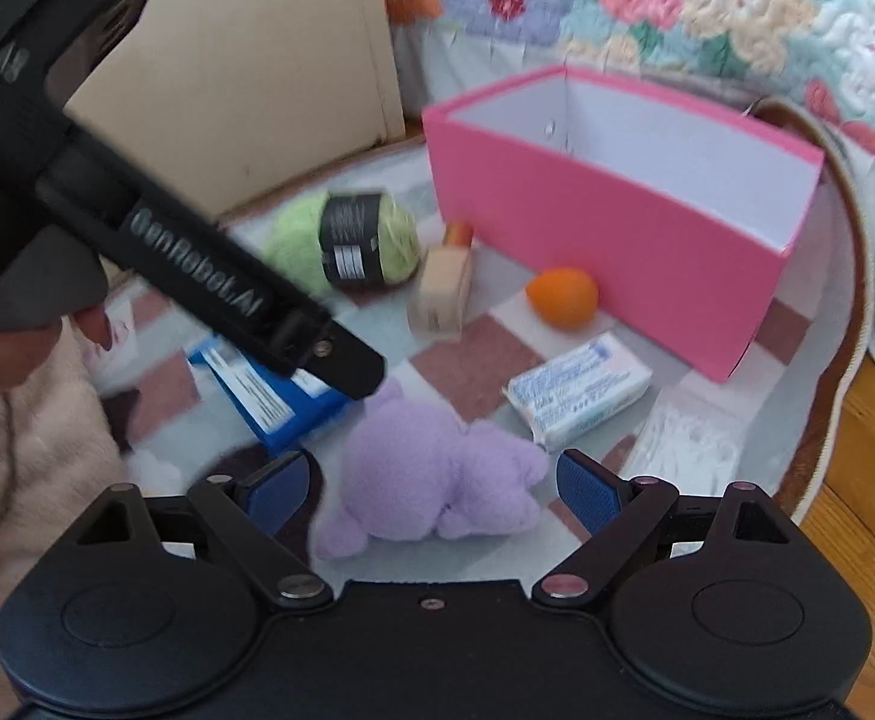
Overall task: Organize objects
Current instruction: 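Grasp the lilac plush toy with the left gripper and lift it, then carry the plush toy into the pink box and open the left gripper, then move the left tool back to the blue wet-wipe pack, then grasp the blue wet-wipe pack with the left gripper and lift it, then lower the wet-wipe pack into the pink box and open the left gripper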
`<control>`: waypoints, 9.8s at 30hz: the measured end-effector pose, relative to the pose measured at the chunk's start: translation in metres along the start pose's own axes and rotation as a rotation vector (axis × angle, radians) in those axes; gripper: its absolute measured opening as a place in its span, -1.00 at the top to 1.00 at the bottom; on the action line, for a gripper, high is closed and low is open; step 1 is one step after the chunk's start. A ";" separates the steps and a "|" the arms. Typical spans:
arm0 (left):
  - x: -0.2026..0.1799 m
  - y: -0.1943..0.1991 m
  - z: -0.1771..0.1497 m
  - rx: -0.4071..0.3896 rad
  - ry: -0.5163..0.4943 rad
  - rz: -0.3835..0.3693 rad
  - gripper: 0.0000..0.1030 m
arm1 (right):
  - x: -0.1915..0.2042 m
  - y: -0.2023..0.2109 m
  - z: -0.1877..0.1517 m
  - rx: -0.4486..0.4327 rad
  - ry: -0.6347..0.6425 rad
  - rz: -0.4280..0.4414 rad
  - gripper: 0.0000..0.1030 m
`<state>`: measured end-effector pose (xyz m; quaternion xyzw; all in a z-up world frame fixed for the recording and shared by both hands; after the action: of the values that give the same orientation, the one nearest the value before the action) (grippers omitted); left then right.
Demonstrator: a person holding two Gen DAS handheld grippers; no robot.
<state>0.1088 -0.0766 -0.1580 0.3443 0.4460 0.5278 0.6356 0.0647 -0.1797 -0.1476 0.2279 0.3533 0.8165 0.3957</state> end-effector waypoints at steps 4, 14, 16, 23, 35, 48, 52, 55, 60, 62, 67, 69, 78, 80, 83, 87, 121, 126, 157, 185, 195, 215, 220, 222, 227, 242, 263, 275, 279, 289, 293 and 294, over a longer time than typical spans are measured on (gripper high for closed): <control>0.001 -0.023 -0.008 0.024 0.016 0.001 -0.93 | 0.004 -0.022 -0.010 0.035 0.059 -0.010 -0.79; -0.005 -0.041 -0.021 -0.089 0.039 -0.078 -0.43 | -0.009 -0.055 -0.018 0.082 -0.033 0.049 -0.82; -0.005 -0.041 -0.024 -0.083 0.076 -0.115 -0.25 | -0.012 -0.057 -0.019 0.075 -0.061 0.058 -0.84; 0.003 -0.044 -0.036 -0.062 0.192 -0.208 -0.02 | -0.006 -0.049 -0.029 0.072 -0.083 -0.011 -0.81; -0.009 -0.003 -0.027 -0.108 0.073 -0.200 0.15 | -0.012 -0.017 -0.023 0.025 -0.186 0.005 -0.63; -0.029 0.083 0.026 -0.109 -0.059 -0.250 0.13 | -0.019 0.041 0.044 -0.001 -0.193 0.027 -0.66; -0.034 0.112 0.060 -0.139 -0.080 -0.265 0.12 | -0.028 0.060 0.077 -0.057 -0.156 0.012 -0.62; -0.040 0.127 0.091 -0.158 -0.082 -0.274 0.12 | -0.039 0.069 0.103 -0.096 -0.144 0.001 -0.60; -0.052 0.133 0.142 -0.189 -0.081 -0.260 0.12 | -0.067 0.064 0.144 -0.118 -0.123 -0.040 -0.58; -0.053 0.126 0.163 -0.194 -0.073 -0.252 0.12 | -0.083 0.057 0.159 -0.107 -0.115 -0.054 -0.56; -0.043 0.082 0.212 -0.183 -0.051 -0.258 0.12 | -0.128 0.020 0.185 -0.060 -0.090 -0.081 -0.50; -0.038 0.055 0.228 -0.165 -0.039 -0.264 0.12 | -0.146 -0.001 0.190 -0.020 -0.123 -0.084 -0.48; -0.030 -0.039 0.261 -0.124 -0.003 -0.330 0.13 | -0.188 -0.082 0.189 0.144 -0.155 -0.235 -0.38; -0.028 -0.056 0.265 -0.111 0.024 -0.361 0.14 | -0.195 -0.095 0.188 0.175 -0.140 -0.278 -0.31; -0.030 -0.071 0.267 -0.110 0.036 -0.381 0.14 | -0.203 -0.105 0.184 0.192 -0.157 -0.328 -0.24; -0.036 -0.082 0.270 -0.108 0.012 -0.394 0.13 | -0.211 -0.112 0.179 0.206 -0.185 -0.366 -0.23; -0.047 -0.143 0.281 0.025 0.012 -0.322 0.53 | -0.224 -0.127 0.169 0.201 -0.324 -0.448 0.21; -0.048 -0.108 0.269 -0.002 -0.090 -0.257 0.08 | -0.198 -0.081 0.146 0.079 -0.448 -0.382 0.08; 0.016 0.221 0.130 -0.057 -0.345 -0.172 -0.56 | 0.007 0.077 0.169 0.143 -0.342 -0.168 -0.47; 0.104 0.103 0.047 0.146 -0.222 -0.158 -0.93 | 0.046 -0.017 0.073 0.311 -0.547 0.178 -0.71; 0.123 0.035 0.031 0.161 -0.178 -0.078 -0.85 | 0.043 -0.080 0.044 0.293 -0.537 0.092 -0.66; 0.140 -0.007 0.003 0.193 -0.087 -0.150 0.48 | 0.051 -0.099 0.014 0.180 -0.559 -0.004 0.19; 0.132 -0.006 -0.001 0.162 -0.104 -0.117 0.50 | 0.051 -0.099 0.014 0.191 -0.540 -0.017 0.26; 0.134 -0.007 0.000 0.154 -0.076 -0.106 0.40 | 0.050 -0.098 0.013 0.186 -0.539 -0.010 0.26; 0.127 -0.007 -0.003 0.152 -0.095 -0.113 0.46 | 0.052 -0.097 0.012 0.185 -0.519 -0.011 0.27; 0.112 0.057 -0.007 0.068 -0.063 -0.214 0.50 | 0.063 -0.069 0.037 0.264 -0.395 0.101 -0.15; 0.072 0.175 0.052 -0.096 -0.147 -0.272 0.43 | 0.062 0.048 0.129 0.082 -0.275 0.020 -0.43; 0.042 0.203 0.140 -0.245 -0.200 -0.240 0.43 | 0.005 0.067 0.201 -0.039 -0.195 -0.084 -0.48; 0.036 0.179 0.177 -0.247 -0.179 -0.226 0.43 | -0.030 0.051 0.217 -0.054 -0.207 -0.110 -0.50; 0.033 0.061 0.249 -0.178 -0.152 -0.195 0.43 | -0.121 -0.048 0.215 -0.029 -0.266 -0.091 -0.50; 0.031 0.009 0.262 -0.113 -0.147 -0.170 0.43 | -0.148 -0.091 0.198 -0.002 -0.321 -0.061 -0.50; 0.030 -0.002 0.264 -0.100 -0.147 -0.165 0.43 | -0.155 -0.101 0.193 0.009 -0.341 -0.057 -0.50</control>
<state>0.3563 -0.0385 -0.0696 0.3120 0.3980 0.4687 0.7243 0.3299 -0.1834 -0.1138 0.3546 0.2912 0.7529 0.4718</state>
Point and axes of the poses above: each gripper's, at about its wrist camera, not at the fingertips, and y roughly against the way its jaws point, x to its left, z to its top, the point moved 5 cm from there along -y, roughly the way its jaws point, and after that the axes turned 1 degree about -x, right-handed, at the moved point
